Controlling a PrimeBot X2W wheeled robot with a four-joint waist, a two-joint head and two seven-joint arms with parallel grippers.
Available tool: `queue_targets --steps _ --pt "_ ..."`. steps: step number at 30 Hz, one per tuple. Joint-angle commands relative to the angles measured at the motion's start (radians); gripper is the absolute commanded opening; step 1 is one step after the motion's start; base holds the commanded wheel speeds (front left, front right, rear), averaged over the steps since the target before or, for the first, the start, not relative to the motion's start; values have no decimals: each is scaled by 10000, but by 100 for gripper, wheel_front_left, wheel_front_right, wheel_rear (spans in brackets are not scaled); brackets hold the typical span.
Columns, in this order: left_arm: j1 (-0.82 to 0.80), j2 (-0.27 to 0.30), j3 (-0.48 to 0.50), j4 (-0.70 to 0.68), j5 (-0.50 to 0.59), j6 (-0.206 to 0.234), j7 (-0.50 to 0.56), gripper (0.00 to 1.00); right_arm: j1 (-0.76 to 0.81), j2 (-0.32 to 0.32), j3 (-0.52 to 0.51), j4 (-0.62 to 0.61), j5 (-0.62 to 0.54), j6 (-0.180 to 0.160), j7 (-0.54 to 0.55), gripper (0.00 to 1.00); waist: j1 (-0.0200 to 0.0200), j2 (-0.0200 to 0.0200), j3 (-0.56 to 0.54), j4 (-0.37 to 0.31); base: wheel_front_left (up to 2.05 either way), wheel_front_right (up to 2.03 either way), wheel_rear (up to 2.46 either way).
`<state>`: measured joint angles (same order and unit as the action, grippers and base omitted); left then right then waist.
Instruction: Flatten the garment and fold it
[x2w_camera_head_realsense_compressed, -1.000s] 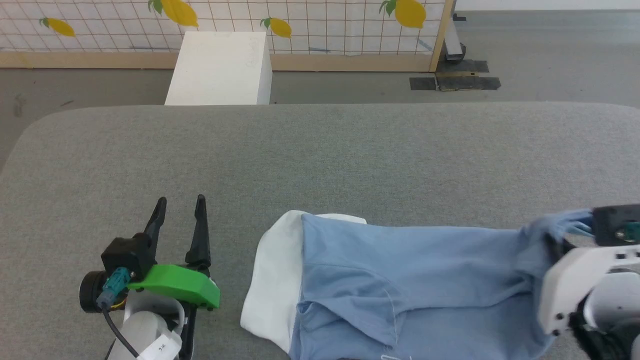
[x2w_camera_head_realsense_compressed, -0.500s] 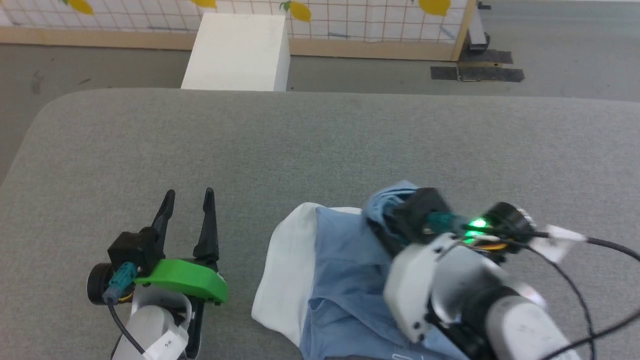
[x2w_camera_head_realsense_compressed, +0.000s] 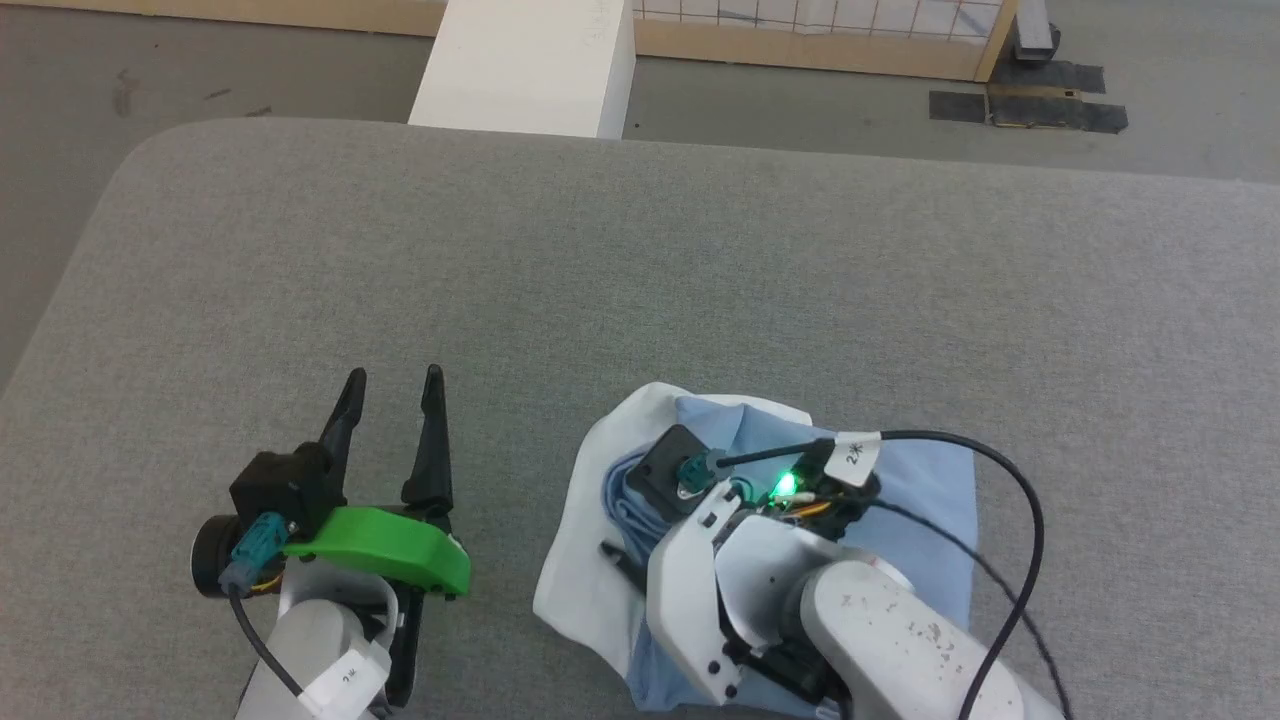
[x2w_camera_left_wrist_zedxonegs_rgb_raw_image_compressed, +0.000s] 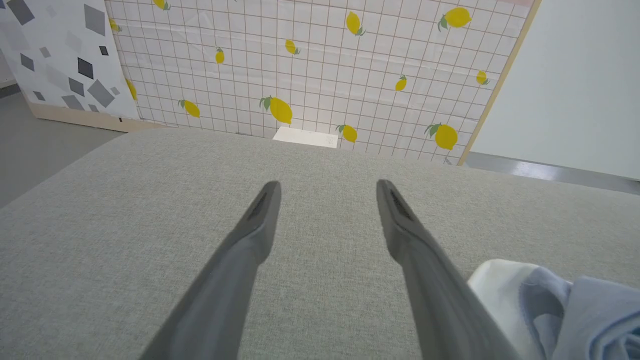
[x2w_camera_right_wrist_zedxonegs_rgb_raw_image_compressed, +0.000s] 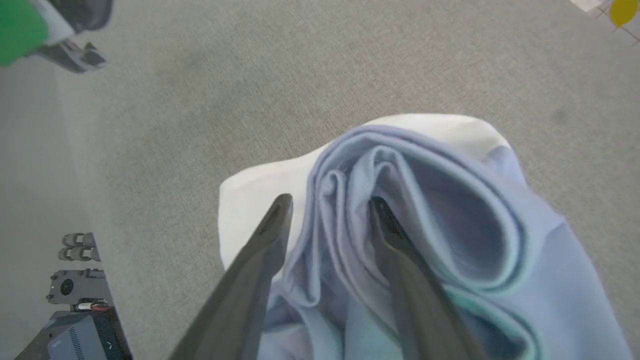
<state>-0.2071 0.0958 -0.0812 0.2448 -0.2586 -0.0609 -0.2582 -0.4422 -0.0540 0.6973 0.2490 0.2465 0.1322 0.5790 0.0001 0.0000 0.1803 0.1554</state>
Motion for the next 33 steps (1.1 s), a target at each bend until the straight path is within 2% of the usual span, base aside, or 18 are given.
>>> queue_targets --steps 1,5,11,16,20,26,29,33 --pt "-187 -59 4 28 160 -62 -36 100 -127 31 121 94 449 -15 -144 100 -1 0 27 22 0 0 0" --pt "-138 -88 84 84 194 -78 -36 100 -145 34 458 -29 1572 -15 -532 100 -1 0 -38 -76 0 0 0" --pt "5 -71 224 135 246 -98 -36 100 148 36 -101 -1443 2634 -15 -2385 100 -1 0 -328 -366 0 0 0" --pt "190 -41 315 146 269 -127 -36 100 1211 36 -2260 -2933 2005 -15 -4818 100 -1 0 -655 -620 0 0 0" --pt "356 -23 327 99 314 -139 -36 100 2596 36 -4110 -3622 1374 -15 -5850 100 -1 0 -866 -790 0 0 0" --pt "443 -13 312 -16 367 -168 -36 100 4348 37 -6266 -3396 1143 -15 -5808 100 -1 0 -1000 -944 0 0 0" --pt "428 -7 298 -30 383 -194 -36 100 4766 37 -6859 -3016 1305 -15 -5495 100 -1 0 -1003 -968 0 0 0" --pt "399 -22 259 -42 402 -226 -36 100 4971 37 -7056 -2275 1653 -15 -4697 100 -1 0 -964 -957 0 0 0"
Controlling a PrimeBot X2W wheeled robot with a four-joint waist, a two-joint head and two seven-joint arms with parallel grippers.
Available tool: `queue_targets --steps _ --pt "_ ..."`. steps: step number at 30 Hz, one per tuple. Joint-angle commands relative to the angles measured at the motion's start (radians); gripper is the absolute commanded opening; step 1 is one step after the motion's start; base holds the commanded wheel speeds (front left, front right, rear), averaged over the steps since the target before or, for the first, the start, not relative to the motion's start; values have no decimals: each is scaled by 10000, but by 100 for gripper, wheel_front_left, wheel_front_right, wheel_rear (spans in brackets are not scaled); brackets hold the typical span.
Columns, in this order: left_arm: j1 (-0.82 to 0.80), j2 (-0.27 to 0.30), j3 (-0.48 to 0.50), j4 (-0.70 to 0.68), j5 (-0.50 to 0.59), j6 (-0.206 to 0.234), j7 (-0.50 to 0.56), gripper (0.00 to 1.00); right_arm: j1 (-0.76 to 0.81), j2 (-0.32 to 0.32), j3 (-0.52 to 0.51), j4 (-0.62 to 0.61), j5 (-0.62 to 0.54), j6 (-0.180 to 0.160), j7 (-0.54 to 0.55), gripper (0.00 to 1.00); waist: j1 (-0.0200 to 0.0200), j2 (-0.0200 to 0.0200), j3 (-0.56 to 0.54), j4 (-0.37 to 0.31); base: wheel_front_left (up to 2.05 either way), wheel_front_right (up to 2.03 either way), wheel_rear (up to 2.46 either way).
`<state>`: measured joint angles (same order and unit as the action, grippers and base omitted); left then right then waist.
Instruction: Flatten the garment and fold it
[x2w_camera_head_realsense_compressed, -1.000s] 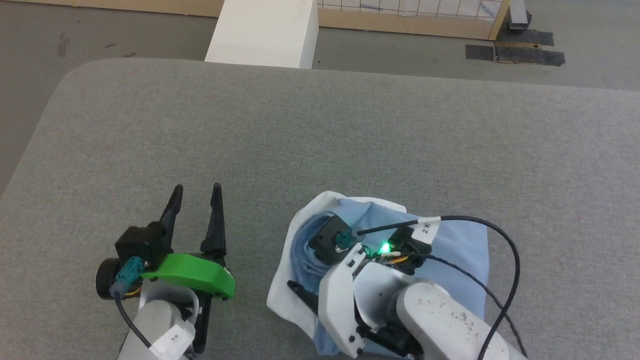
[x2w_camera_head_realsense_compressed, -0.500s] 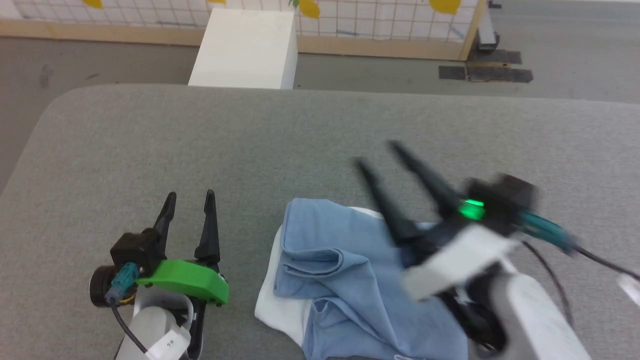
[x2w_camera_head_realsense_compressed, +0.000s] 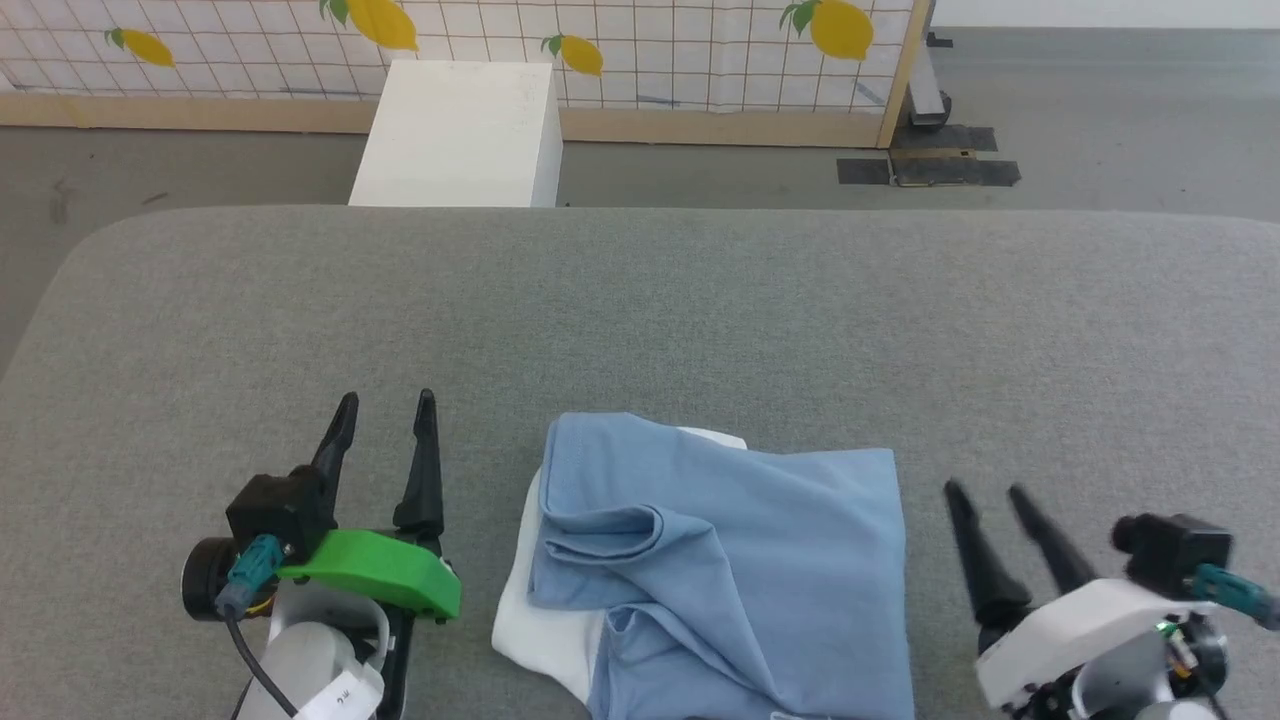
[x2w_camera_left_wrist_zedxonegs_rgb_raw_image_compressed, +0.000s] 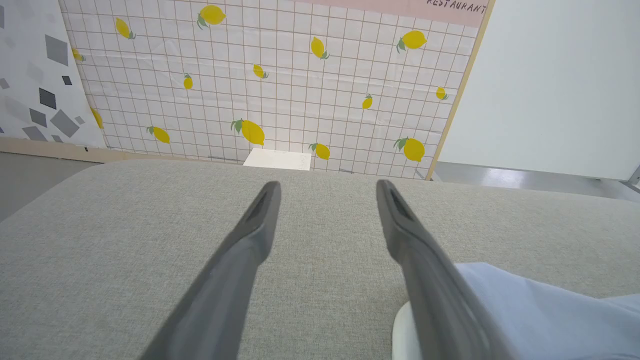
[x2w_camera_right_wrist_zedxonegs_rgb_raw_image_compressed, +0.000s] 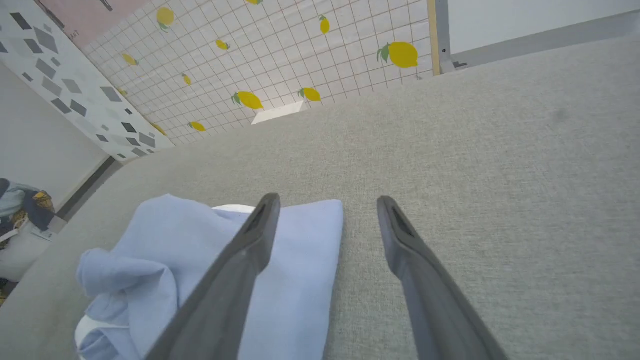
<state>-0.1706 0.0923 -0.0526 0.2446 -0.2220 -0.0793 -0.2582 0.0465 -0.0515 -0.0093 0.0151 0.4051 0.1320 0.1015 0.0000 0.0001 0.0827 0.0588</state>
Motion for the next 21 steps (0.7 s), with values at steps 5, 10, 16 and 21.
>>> queue_targets --steps 5,10,16,21 --pt "-17 -21 -83 -31 38 -75 -36 100 -109 12 102 1187 881 -13 1355 100 0 -1 131 118 0 0 0" --pt "-54 -52 -100 22 35 -76 -36 100 -622 12 332 2423 1645 -13 2235 100 0 -1 242 285 0 0 0" --pt "-69 -72 -74 60 33 -77 -36 100 -1297 12 766 3651 2035 -13 2763 100 0 -1 279 452 0 0 0" --pt "-31 -95 -53 91 35 -71 -36 100 -1564 12 1136 4088 2193 -13 3019 0 0 -1 238 491 0 0 0"
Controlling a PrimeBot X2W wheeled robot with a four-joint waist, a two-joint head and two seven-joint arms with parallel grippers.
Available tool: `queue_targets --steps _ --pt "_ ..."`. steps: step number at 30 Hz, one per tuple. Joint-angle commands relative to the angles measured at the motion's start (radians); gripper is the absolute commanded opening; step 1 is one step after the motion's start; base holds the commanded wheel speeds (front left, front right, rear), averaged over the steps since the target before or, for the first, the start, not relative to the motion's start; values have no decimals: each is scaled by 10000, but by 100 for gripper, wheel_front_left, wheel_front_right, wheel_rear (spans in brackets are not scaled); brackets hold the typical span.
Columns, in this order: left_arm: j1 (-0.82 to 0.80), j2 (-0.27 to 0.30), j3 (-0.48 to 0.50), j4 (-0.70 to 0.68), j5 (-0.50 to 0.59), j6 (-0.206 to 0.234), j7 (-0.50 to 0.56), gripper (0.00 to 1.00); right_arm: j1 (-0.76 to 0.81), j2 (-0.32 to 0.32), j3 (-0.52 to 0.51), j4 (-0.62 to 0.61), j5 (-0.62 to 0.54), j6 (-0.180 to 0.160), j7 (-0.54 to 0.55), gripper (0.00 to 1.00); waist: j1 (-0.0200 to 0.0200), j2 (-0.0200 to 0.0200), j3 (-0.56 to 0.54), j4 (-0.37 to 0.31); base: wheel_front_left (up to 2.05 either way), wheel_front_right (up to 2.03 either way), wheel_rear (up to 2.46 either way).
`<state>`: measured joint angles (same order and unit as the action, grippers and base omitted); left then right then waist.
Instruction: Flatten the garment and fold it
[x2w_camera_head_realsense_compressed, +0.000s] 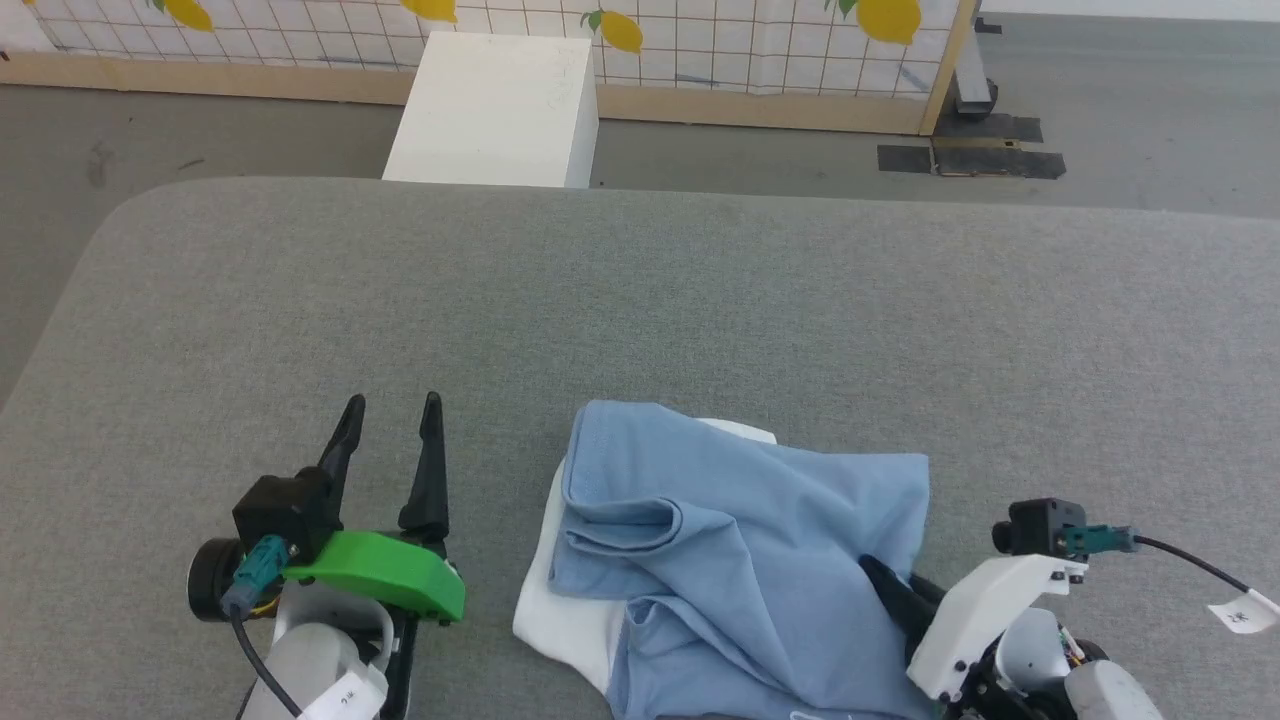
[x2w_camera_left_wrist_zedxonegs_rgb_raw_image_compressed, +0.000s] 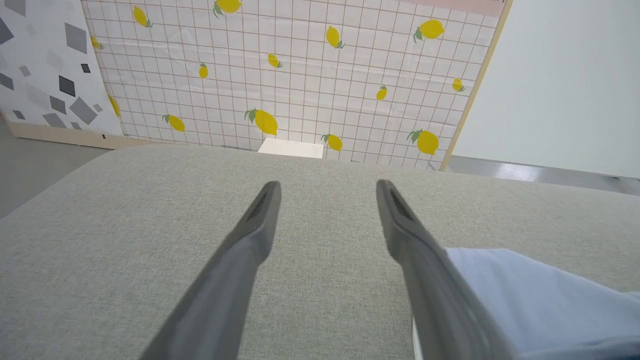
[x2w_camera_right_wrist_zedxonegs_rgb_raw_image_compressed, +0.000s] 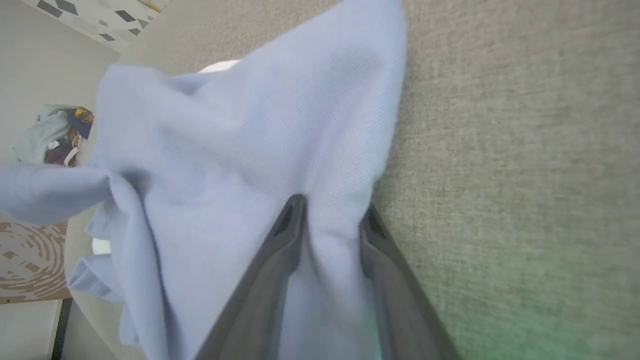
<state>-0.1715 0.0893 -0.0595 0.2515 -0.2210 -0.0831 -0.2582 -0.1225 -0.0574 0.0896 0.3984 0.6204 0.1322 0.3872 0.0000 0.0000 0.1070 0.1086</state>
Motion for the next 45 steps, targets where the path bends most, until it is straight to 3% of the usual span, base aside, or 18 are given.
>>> queue_targets --steps 1,6,12,15,20,28,31,40,45 --pt "-6 -67 37 26 21 -21 -36 100 81 72 219 239 -66 -15 182 0 0 0 -20 -36 0 0 0" --pt "87 -33 193 -67 -2 37 -36 100 -276 72 228 -559 -1549 -15 557 0 0 0 -11 -357 0 0 0" --pt "127 4 325 -323 5 104 -36 100 -1092 -12 562 -2933 -4738 -15 2009 0 0 0 132 -1097 0 0 0" --pt "86 32 379 -450 8 114 -36 100 -1553 -758 1120 -3838 -5639 -15 2612 0 0 0 284 -1583 0 0 0" --pt "-45 47 354 -644 64 132 -36 100 -2145 -2062 1365 -4319 -5737 -15 3121 0 0 0 588 -2358 0 0 0" --pt "-584 294 208 -1018 218 100 -10 100 -3276 -4115 1129 -3208 -5550 -15 2790 0 0 0 1644 -3478 0 0 0" --pt "-867 409 150 -1236 293 99 71 100 -3772 -4504 737 -2479 -5666 -15 2418 0 0 0 2119 -3702 0 0 0" --pt "-1479 795 9 -1980 489 92 531 100 -5182 -4478 -873 -253 -7276 -15 741 0 0 0 3329 -3742 0 0 0" --pt "-1650 899 -75 -2166 532 101 671 100 -5650 -4094 -1989 777 -8455 -15 -31 0 0 0 3620 -3468 0 0 0"
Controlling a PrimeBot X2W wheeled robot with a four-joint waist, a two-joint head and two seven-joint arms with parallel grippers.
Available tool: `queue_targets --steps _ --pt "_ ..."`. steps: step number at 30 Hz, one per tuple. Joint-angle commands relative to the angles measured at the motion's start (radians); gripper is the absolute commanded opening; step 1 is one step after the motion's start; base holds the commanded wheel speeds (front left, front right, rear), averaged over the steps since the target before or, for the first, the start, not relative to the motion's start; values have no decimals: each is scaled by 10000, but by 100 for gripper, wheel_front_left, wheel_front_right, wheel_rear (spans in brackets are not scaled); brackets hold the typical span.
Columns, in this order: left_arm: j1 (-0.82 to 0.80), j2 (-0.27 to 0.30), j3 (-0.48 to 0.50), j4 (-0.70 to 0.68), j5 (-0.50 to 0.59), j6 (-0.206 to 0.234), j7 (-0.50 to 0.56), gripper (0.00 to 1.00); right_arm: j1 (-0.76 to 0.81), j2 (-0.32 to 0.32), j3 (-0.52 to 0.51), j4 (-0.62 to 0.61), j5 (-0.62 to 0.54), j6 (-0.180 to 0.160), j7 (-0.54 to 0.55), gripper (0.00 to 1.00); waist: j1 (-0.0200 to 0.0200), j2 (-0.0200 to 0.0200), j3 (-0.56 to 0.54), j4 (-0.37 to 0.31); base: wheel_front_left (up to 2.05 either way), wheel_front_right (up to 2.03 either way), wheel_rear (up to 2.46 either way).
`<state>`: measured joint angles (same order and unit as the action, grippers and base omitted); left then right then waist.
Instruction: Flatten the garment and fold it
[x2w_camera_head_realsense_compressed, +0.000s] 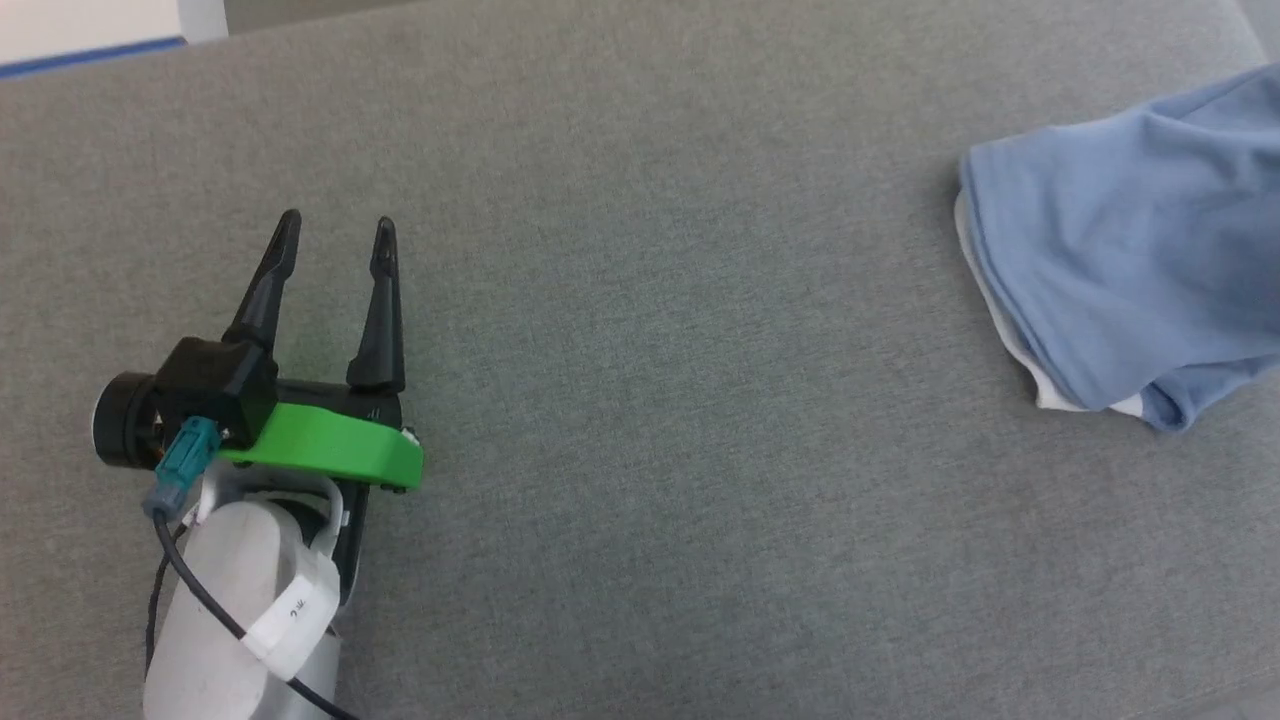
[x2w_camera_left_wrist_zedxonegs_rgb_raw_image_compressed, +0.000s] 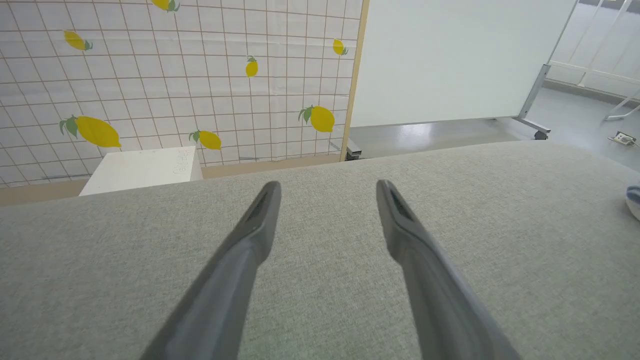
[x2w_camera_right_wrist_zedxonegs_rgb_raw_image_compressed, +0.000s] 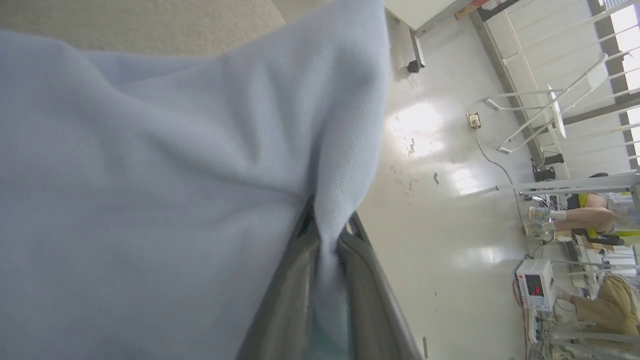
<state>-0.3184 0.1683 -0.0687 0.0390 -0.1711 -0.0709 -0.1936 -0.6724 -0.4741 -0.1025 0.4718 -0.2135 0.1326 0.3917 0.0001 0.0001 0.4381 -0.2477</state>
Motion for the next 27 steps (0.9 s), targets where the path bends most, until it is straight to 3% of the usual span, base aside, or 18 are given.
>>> queue_targets --steps 1,5,6,7,17,27 --pt "-198 120 6 -49 33 -20 33 100 -189 158 -279 186 -312 -19 -144 0 -1 -1 323 147 0 0 0" --pt "-173 129 -25 20 -21 -5 5 100 -269 672 -1485 731 -1083 -19 -416 0 -1 -1 195 335 0 0 0" --pt "-149 115 -36 60 -33 4 -9 100 -263 777 -1713 802 -1214 -19 -520 41 -1 -1 119 373 0 0 0" --pt "-115 96 -48 122 -51 15 -32 100 -256 916 -2028 895 -1347 -19 -639 100 -1 -1 8 414 0 0 0" --pt "598 -348 -211 1138 -409 64 -397 100 715 1790 -3468 1060 -1203 -19 -2110 100 -1 -1 -2167 923 0 0 0" --pt "1412 -649 -297 1908 -953 48 -492 100 2993 2508 -2709 -733 1271 -19 -3661 100 -1 -1 -3757 1673 0 0 0"
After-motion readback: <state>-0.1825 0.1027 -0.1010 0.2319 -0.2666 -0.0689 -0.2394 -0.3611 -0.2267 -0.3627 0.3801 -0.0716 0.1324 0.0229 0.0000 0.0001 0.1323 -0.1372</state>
